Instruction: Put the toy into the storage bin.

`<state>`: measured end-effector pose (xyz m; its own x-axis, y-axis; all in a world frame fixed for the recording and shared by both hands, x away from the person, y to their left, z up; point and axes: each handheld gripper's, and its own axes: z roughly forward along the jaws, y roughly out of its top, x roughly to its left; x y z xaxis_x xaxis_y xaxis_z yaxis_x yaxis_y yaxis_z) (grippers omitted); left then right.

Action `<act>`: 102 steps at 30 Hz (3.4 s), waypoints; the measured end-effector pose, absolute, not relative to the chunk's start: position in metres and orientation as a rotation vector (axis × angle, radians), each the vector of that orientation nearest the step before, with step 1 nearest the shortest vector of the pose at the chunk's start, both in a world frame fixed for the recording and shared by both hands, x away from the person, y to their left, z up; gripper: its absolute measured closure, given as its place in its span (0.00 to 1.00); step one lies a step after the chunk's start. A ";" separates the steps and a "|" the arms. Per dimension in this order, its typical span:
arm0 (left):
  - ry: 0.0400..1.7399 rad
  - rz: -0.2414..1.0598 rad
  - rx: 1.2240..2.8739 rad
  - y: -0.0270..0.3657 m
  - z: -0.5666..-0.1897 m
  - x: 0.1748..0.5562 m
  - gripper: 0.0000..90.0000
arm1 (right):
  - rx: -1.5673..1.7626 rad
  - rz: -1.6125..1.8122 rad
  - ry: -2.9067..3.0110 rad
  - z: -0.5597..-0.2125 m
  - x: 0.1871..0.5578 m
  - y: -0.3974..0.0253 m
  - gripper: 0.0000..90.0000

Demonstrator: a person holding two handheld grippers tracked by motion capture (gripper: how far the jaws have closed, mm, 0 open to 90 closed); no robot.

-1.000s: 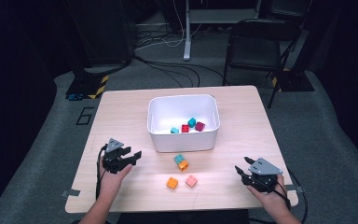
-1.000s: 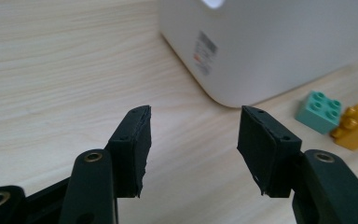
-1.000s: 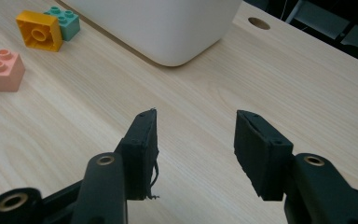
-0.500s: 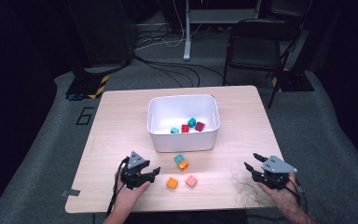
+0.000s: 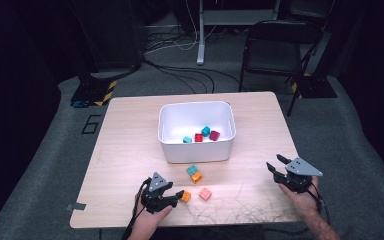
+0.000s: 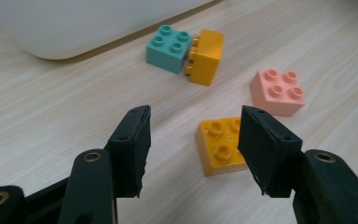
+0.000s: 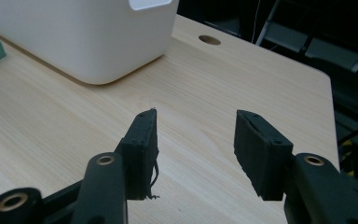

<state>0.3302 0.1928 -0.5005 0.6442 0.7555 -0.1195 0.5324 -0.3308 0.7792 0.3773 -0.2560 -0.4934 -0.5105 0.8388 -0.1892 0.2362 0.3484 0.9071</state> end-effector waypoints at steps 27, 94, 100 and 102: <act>0.962 0.257 2.080 0.175 -0.524 0.336 0.54 | 1.161 1.165 1.849 -0.475 0.366 -0.244 0.57; 0.820 0.171 2.041 0.169 -0.348 0.455 0.65 | 1.321 1.238 1.907 -0.484 0.366 -0.207 0.52; 0.850 0.185 2.042 0.167 -0.342 0.472 0.65 | 1.338 1.224 1.920 -0.486 0.368 -0.208 0.52; 0.855 0.188 2.044 0.167 -0.340 0.478 0.65 | 1.344 1.232 1.922 -0.486 0.369 -0.209 0.52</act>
